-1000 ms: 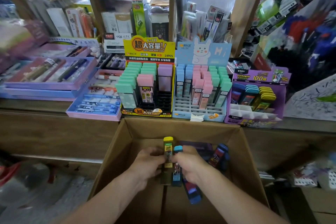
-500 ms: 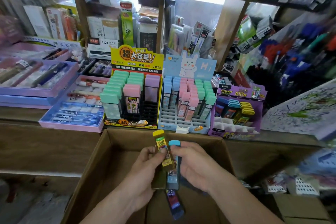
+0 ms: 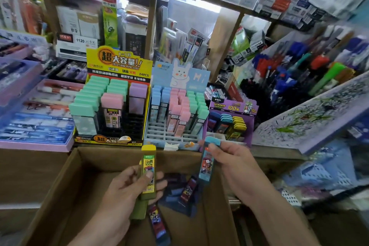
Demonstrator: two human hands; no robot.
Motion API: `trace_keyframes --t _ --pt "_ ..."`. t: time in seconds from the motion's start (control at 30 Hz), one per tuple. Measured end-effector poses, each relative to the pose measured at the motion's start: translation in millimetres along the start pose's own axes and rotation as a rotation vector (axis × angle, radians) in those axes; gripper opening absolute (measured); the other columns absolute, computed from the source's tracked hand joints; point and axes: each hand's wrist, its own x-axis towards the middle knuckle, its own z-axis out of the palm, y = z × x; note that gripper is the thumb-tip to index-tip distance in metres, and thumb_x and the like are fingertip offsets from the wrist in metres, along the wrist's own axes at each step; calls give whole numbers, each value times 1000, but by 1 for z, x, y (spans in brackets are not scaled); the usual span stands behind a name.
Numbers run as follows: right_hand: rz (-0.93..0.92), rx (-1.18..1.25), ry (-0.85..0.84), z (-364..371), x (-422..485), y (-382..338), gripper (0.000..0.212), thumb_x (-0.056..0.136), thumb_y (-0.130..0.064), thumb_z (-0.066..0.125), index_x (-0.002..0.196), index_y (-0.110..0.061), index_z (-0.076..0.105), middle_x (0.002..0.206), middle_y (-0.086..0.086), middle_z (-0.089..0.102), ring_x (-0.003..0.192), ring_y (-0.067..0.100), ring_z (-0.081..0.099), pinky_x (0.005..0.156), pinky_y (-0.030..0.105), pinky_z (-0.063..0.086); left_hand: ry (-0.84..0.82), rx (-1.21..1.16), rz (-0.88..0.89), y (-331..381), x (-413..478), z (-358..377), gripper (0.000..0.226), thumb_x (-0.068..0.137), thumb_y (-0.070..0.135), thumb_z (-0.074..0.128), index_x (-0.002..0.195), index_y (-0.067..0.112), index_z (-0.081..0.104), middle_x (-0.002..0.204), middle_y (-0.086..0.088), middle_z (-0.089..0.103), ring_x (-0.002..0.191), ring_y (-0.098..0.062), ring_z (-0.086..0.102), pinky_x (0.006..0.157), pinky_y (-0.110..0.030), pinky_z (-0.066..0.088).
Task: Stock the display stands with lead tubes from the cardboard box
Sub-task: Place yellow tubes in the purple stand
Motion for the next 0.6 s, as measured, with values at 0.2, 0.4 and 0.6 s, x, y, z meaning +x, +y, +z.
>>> trace_keyframes --t 0.2,0.4,0.6 --pt "-310 -408 235 -27 9 -28 19 95 -16 70 108 -28 76 101 -7 78 97 12 73 83 33 62 -10 50 13 -7 5 1 21 90 1 63 111 -3 65 99 -23 77 87 -36 77 60 -35 64" --pt "-575 -701 301 -51 24 -54 19 91 -8 76 100 -25 73 87 -11 75 81 6 72 74 19 60 -3 28 20 -7 7 0 20 91 1 62 111 -2 65 98 -23 77 86 -37 77 61 -35 64" --pt "-613 -788 343 -60 42 -60 30 90 -10 77 88 -40 71 78 -11 74 74 6 69 65 15 57 16 11 20 -9 9 -1 21 91 1 63 111 -2 65 97 -25 76 86 -38 76 59 -35 63"
